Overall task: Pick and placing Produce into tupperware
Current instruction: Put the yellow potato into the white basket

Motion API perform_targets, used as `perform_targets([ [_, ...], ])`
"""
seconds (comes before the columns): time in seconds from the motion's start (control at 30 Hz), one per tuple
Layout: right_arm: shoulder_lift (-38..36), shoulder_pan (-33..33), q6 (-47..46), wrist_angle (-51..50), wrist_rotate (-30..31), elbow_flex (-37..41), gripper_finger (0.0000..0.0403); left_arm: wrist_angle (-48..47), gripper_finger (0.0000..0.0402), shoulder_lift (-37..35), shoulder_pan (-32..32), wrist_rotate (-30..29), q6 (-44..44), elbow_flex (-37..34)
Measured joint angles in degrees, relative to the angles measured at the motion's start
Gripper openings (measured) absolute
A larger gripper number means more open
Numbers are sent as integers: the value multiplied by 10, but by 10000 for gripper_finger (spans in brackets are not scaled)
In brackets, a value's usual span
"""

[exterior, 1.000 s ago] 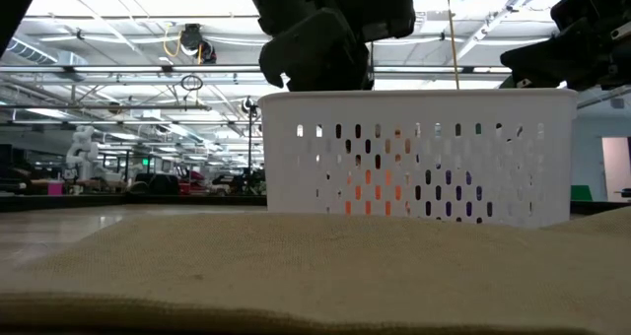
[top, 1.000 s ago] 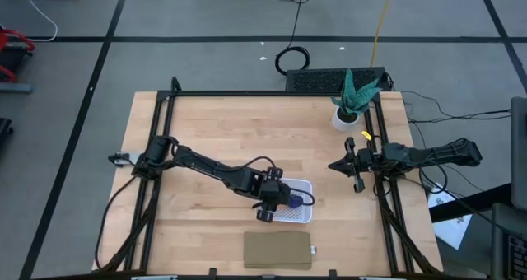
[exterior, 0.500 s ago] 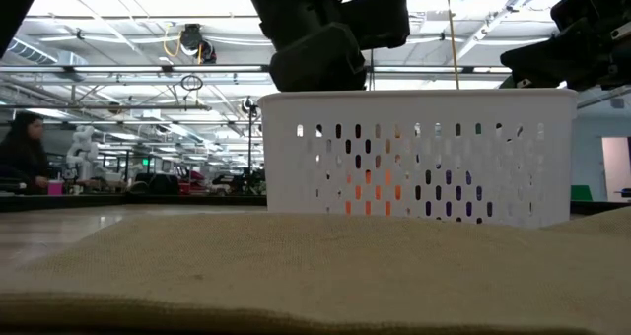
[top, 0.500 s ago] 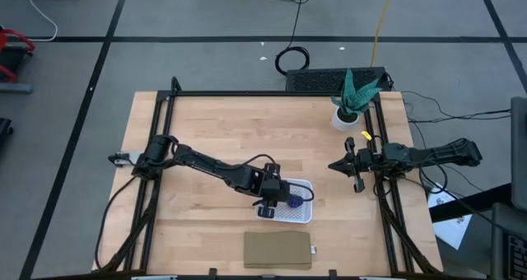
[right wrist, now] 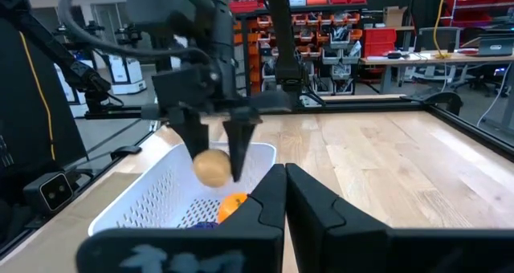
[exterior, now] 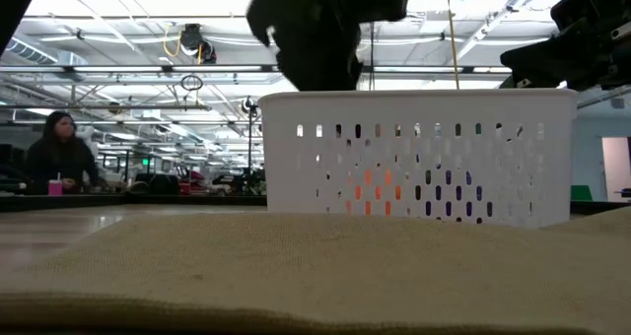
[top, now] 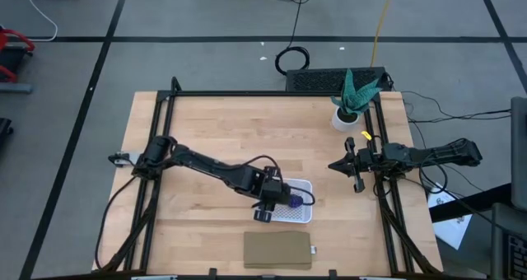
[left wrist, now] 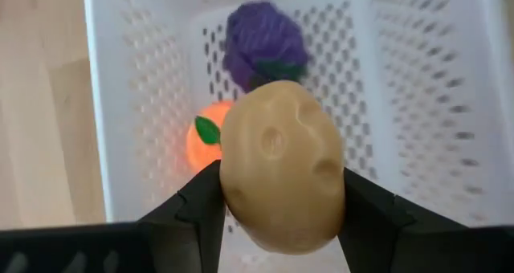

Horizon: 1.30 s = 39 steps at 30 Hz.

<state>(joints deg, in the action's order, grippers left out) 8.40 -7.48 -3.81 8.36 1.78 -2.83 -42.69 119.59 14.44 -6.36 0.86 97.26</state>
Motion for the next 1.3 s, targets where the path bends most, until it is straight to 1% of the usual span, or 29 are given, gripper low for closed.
perform_targets([
  [0.1, 0, 0, 0, 0, 0, 0, 0, -10, 179, 0, 7, 8, -10, 19],
  [0.23, 0, 0, 0, 0, 0, 0, 0, -10, 179, -1, 13, 46, -16, 21],
  [0.4, 0, 0, 0, 0, 0, 0, 0, -11, 179, 4, 16, 49, -22, 19],
  [0.7, 0, 0, 0, 0, 0, 0, 0, -1, 179, 5, 10, 54, -25, -11],
  [0.9, 0, 0, 2, 0, 0, 0, 0, 4, 179, 5, 10, 54, -26, -13],
  [1.07, 0, 0, 2, 0, 0, 0, 0, 1, 179, 13, 10, 84, -25, -13],
  [1.3, 0, 0, 2, 0, 0, 0, 0, 14, 179, 32, 10, 89, -11, -14],
])
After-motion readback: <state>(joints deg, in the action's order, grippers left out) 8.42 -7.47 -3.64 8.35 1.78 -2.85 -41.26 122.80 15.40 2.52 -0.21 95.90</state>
